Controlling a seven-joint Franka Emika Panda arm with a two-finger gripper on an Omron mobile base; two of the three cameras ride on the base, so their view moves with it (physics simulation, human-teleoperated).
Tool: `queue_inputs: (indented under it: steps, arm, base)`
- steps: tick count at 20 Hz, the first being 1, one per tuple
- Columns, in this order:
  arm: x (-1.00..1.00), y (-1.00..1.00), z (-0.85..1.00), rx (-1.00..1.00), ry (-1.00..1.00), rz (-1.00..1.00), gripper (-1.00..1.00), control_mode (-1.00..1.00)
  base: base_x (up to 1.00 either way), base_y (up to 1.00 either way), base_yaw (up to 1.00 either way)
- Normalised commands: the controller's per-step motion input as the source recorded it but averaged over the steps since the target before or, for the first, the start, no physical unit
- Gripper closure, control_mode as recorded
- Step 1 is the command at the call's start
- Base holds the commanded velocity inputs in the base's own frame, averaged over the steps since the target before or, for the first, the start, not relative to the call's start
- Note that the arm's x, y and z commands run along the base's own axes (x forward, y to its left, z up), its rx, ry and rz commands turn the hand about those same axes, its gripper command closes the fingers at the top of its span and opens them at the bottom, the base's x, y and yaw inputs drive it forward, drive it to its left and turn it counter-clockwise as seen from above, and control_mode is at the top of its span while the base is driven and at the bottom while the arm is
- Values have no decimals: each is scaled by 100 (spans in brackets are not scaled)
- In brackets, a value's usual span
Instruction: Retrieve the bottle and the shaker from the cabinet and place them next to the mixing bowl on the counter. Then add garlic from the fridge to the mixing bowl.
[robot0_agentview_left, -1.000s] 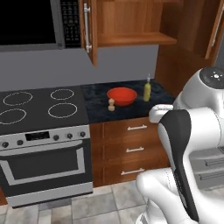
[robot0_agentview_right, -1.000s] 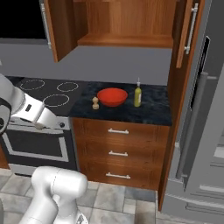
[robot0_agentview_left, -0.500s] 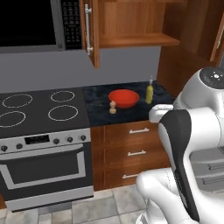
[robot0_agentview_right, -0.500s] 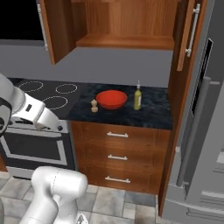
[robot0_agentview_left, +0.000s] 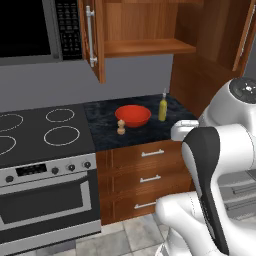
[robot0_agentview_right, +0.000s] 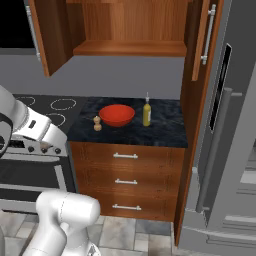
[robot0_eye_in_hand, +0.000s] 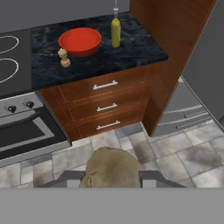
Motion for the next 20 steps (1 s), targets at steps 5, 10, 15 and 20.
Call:
queue_inputs:
  steps: [5,10,15,20]
  arm:
    - [0,0,0,0,0,0,100,100]
    - [0,0,0,0,0,0,100,100]
    - [0,0,0,0,0,0,100,100]
    - [0,0,0,0,0,0,100,100]
  base:
    - [65,8,-13]
    - [76,0,-4]
    - [62,-14,0]
    - [48,-30,3]
